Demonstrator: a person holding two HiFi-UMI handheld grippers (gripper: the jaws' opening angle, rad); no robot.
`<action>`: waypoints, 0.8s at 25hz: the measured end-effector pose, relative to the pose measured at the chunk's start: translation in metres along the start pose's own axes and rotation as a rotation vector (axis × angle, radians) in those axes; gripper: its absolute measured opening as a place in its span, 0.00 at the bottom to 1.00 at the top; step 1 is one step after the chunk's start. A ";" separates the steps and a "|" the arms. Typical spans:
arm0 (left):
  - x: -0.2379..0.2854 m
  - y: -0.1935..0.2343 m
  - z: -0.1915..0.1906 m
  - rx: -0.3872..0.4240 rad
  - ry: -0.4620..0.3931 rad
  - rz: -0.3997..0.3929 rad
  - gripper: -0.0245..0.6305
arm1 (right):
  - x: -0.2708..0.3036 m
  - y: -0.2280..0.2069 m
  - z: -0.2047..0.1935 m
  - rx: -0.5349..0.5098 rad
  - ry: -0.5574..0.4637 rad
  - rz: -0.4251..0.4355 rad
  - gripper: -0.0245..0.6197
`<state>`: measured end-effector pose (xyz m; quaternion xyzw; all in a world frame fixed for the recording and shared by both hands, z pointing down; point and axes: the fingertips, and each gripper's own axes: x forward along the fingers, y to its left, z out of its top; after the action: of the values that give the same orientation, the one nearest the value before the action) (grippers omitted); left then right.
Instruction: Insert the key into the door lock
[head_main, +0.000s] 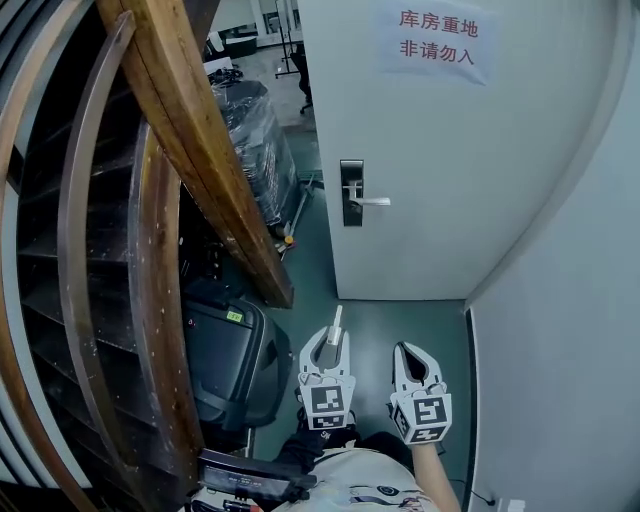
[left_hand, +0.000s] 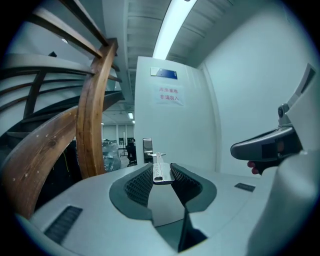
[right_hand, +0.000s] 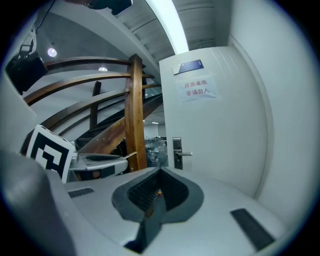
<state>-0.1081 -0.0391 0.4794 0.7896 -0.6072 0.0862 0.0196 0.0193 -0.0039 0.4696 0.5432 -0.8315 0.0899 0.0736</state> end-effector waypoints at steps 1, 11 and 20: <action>0.006 0.003 -0.003 -0.006 0.006 -0.001 0.22 | 0.004 0.000 -0.001 -0.003 0.009 0.000 0.05; 0.071 0.010 -0.006 -0.029 0.028 0.001 0.22 | 0.048 -0.036 -0.005 0.003 0.055 -0.017 0.05; 0.164 0.011 -0.008 -0.009 0.059 0.088 0.22 | 0.120 -0.097 0.016 0.000 0.035 0.064 0.05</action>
<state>-0.0789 -0.1980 0.5129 0.7592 -0.6408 0.1076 0.0372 0.0602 -0.1522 0.4870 0.5147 -0.8470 0.1018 0.0853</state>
